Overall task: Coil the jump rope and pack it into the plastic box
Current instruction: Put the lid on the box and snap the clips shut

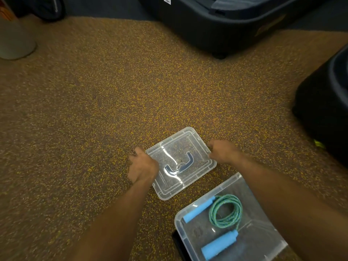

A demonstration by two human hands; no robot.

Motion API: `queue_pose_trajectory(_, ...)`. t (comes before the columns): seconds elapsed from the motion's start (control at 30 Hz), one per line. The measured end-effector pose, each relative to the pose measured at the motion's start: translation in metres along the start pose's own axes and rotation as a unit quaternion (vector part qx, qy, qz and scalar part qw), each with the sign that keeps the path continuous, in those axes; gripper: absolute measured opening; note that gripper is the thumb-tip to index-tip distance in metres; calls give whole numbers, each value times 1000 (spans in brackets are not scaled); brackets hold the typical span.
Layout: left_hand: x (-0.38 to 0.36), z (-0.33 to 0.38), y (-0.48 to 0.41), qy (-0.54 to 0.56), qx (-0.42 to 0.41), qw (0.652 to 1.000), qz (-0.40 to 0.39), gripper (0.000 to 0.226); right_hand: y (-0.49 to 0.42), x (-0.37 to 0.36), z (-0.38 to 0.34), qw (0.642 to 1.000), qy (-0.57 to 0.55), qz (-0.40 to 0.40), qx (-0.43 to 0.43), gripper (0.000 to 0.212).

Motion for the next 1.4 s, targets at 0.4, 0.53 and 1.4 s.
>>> queue_pose_trajectory(0.4, -2, 2, -15, 92, 52, 994, -24, 50, -10, -13, -13, 998, 7, 61, -14, 33)
queue_pose_trajectory(0.53, 0, -1, -19, 99, 37, 994, 3, 48, -9, -12, -13, 997, -15, 72, -17, 28)
queue_pose_trajectory(1.4, 72, 64, 2, 345, -127, 929, -51, 39, 35, 47, 30, 964, -241, 112, -8, 29)
Point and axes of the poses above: each hand's wrist, its own y-axis away from the middle knuckle, its own x-axis out of the back of the hand, z = x × y, the point moved 3 cm from there along -y, towards the middle knuckle, and after that the axes turned 8 degrees about -x, right-handed, at the moved point
